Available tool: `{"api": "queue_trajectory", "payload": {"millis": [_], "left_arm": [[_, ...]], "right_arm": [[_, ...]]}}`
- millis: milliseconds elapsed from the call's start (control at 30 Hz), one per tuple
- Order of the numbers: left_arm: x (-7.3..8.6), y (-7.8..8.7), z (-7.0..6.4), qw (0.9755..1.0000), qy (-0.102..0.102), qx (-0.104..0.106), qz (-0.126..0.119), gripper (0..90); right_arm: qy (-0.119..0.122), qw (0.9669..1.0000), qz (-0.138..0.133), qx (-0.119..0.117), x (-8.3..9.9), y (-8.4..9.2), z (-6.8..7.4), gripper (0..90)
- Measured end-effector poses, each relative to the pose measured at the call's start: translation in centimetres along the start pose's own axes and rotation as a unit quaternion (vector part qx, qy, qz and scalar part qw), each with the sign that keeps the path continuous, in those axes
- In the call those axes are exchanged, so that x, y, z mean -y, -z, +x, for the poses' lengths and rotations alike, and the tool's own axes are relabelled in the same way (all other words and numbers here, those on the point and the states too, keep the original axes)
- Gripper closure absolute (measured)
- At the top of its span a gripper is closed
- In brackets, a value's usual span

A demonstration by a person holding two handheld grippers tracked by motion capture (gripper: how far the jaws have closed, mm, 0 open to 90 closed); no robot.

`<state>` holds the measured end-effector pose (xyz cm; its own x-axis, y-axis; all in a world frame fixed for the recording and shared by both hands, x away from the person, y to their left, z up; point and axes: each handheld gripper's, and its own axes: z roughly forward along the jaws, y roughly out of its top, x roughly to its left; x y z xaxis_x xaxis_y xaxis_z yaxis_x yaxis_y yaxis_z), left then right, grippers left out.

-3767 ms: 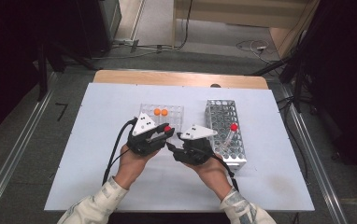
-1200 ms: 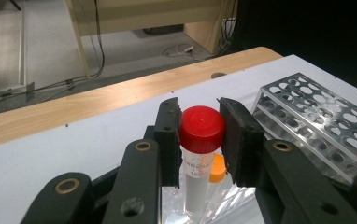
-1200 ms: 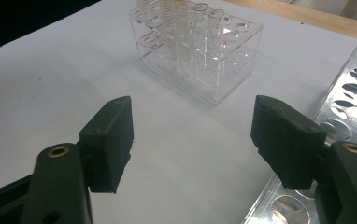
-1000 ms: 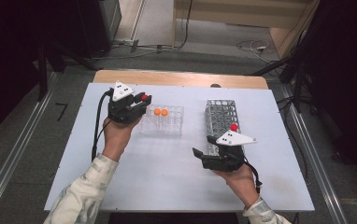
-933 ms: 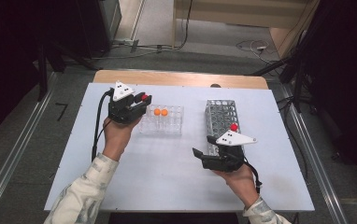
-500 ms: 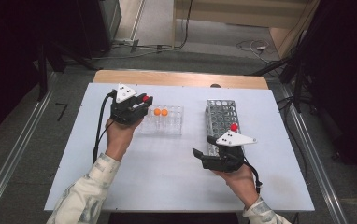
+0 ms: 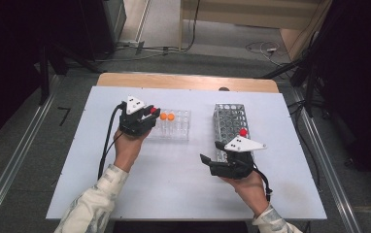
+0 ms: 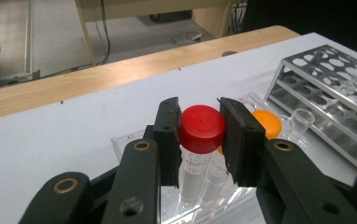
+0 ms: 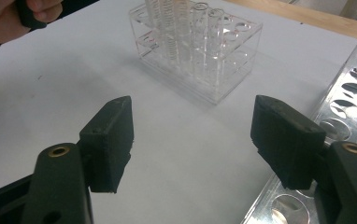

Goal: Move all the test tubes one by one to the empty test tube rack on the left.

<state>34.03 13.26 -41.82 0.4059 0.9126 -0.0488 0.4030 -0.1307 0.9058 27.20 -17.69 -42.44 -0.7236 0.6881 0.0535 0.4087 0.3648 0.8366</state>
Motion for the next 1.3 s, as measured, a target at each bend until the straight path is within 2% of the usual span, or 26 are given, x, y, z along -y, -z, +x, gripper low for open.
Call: {"api": "queue_trajectory", "payload": {"millis": [133, 367, 533, 633, 767, 867, 1033, 1133, 1233, 1300], "left_arm": [[0.2, -0.1, 0.0, 1.0, 0.003, -0.002, 0.0, 66.1], [0.0, 0.7, 0.1, 0.9999, 0.012, 0.009, -0.007, 58.6], [-0.1, 1.6, 0.0, 0.9993, 0.029, 0.018, -0.012, 43.5], [-0.2, 2.0, -0.3, 0.999, 0.032, 0.03, -0.015, 36.3], [-0.4, 2.5, -0.9, 0.9987, 0.031, 0.037, -0.019, 29.1], [-0.4, 2.8, -1.1, 0.9984, 0.03, 0.042, -0.021, 28.1], [-0.5, 3.0, -1.3, 0.9982, 0.03, 0.045, -0.025, 28.0], [-0.5, 3.0, -1.4, 0.9982, 0.029, 0.047, -0.024, 28.0], [-0.4, 3.0, -1.5, 0.9982, 0.027, 0.049, -0.022, 28.0], [-0.4, 3.0, -1.6, 0.9982, 0.027, 0.049, -0.021, 28.0]], "right_arm": [[-0.001, 1.0, 0.0, 0.0, 0.0, 0.0, 0.0, 28.5], [-0.003, 1.0, -0.006, 0.005, 0.0, 0.6, -0.2, 28.5], [-0.004, 0.9998, -0.009, 0.018, 0.4, 1.6, -0.9, 28.6], [-0.01, 0.9995, -0.012, 0.027, 0.9, 2.4, -1.6, 28.7], [-0.018, 0.9986, -0.016, 0.046, 1.6, 3.5, -2.5, 28.9], [-0.026, 0.9973, -0.019, 0.066, 1.9, 4.1, -3.4, 29.0], [-0.04, 0.9923, -0.023, 0.115, 2.5, 4.0, -5.2, 31.2], [-0.043, 0.9891, -0.022, 0.139, 2.6, 3.4, -6.1, 35.7], [-0.049, 0.9868, -0.026, 0.152, 2.7, 2.8, -6.9, 45.2], [-0.052, 0.9865, -0.025, 0.153, 2.8, 2.4, -7.2, 50.5]]}}
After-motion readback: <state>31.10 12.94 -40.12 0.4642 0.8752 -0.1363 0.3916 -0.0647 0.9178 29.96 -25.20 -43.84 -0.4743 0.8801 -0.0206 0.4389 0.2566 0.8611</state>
